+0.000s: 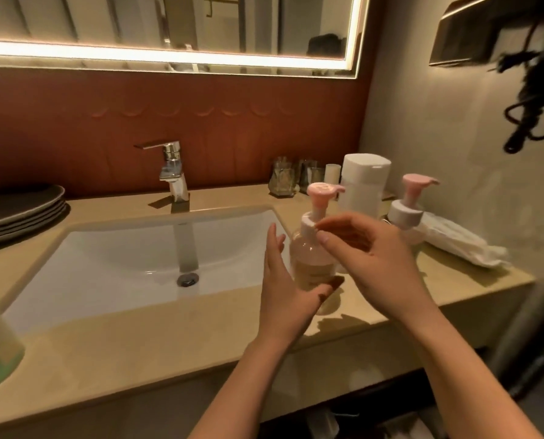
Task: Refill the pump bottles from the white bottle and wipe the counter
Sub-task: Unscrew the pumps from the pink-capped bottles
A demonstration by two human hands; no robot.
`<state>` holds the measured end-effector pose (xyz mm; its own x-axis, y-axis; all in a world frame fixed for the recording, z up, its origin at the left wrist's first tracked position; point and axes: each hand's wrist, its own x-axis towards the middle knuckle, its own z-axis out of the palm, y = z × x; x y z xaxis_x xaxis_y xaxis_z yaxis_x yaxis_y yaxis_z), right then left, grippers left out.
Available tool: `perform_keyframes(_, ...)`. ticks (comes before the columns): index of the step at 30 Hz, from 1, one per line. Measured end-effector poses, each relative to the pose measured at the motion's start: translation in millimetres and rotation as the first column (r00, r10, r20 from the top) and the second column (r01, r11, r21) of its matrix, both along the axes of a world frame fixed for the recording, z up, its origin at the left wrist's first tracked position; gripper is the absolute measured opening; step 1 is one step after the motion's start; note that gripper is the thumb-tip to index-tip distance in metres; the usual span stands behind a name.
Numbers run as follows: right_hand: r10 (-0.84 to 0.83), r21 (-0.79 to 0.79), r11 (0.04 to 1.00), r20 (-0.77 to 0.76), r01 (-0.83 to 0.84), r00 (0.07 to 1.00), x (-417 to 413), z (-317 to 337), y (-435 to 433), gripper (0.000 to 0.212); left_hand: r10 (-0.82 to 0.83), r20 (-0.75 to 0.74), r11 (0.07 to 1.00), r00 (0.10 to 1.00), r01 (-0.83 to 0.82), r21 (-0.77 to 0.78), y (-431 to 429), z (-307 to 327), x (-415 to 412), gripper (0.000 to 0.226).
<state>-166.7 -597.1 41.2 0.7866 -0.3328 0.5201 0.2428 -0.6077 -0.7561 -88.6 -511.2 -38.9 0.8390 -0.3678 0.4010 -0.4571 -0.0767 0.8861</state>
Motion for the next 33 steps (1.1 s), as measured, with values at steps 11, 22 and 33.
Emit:
perform_keyframes(11,-0.348,-0.070,0.936,-0.055,0.344,0.936,39,-25,-5,0.052,0.011,-0.137,1.000,0.990,-0.012,-0.011,-30,-14,1,0.094)
perform_keyframes(22,-0.591,-0.141,0.798,0.009,0.587,0.806,67,-21,1,0.058,0.021,-0.143,0.998,0.989,-0.012,0.058,-27,-14,8,0.056)
perform_keyframes(33,-0.224,0.165,0.959,-0.045,0.228,0.974,59,-23,-12,0.041,-0.009,-0.153,0.997,0.988,0.020,0.072,-23,-18,11,0.074)
